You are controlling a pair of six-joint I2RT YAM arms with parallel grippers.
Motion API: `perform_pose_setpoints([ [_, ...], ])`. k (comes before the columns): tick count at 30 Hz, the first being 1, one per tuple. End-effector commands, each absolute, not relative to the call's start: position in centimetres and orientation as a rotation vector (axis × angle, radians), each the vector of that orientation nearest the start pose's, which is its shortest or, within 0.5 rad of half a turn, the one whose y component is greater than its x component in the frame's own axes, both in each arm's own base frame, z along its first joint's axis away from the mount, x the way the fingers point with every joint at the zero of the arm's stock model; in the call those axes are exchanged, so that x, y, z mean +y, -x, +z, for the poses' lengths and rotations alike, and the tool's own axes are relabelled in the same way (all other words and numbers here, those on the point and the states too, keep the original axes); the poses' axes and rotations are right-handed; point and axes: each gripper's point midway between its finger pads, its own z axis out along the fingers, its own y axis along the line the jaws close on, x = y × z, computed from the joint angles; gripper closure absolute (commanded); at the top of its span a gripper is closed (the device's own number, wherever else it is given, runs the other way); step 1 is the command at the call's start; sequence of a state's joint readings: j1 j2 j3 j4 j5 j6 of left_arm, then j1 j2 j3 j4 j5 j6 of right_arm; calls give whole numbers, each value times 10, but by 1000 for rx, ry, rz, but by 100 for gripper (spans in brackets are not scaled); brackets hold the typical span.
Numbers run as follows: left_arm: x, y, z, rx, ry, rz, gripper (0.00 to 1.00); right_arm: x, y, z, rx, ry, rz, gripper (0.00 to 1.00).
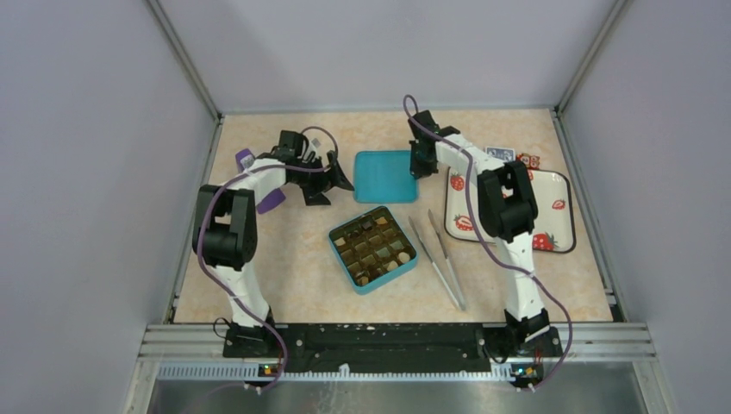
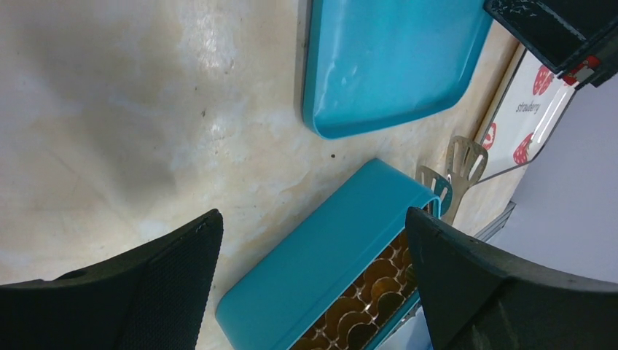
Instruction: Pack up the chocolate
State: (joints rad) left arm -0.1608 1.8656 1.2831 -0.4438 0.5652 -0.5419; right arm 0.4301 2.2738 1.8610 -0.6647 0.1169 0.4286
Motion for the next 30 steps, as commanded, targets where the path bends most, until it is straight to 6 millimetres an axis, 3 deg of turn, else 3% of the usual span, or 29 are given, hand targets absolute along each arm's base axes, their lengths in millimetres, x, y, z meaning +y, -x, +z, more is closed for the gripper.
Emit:
perform_pose_setpoints([
  [1, -186, -414, 96, 2585, 188, -995, 1, 238, -491, 72, 2555, -104, 340, 100],
  [11, -189, -434, 75, 2597, 189, -958, 13, 251, -485, 86, 2537, -159, 539, 100],
  [18, -185, -445, 67, 2611, 182, -903, 20, 252, -486, 112, 2463, -163, 594, 100],
  [22, -186, -444, 63, 2621, 174, -910, 21, 248, -485, 126, 2391, -161, 602, 100],
  [26, -188, -440, 61, 2618, 163, -943, 20, 245, -481, 127, 2368, -153, 604, 100],
  [30, -190, -437, 57, 2627, 166, -962, 13, 248, -474, 130, 2337, -161, 679, 100],
])
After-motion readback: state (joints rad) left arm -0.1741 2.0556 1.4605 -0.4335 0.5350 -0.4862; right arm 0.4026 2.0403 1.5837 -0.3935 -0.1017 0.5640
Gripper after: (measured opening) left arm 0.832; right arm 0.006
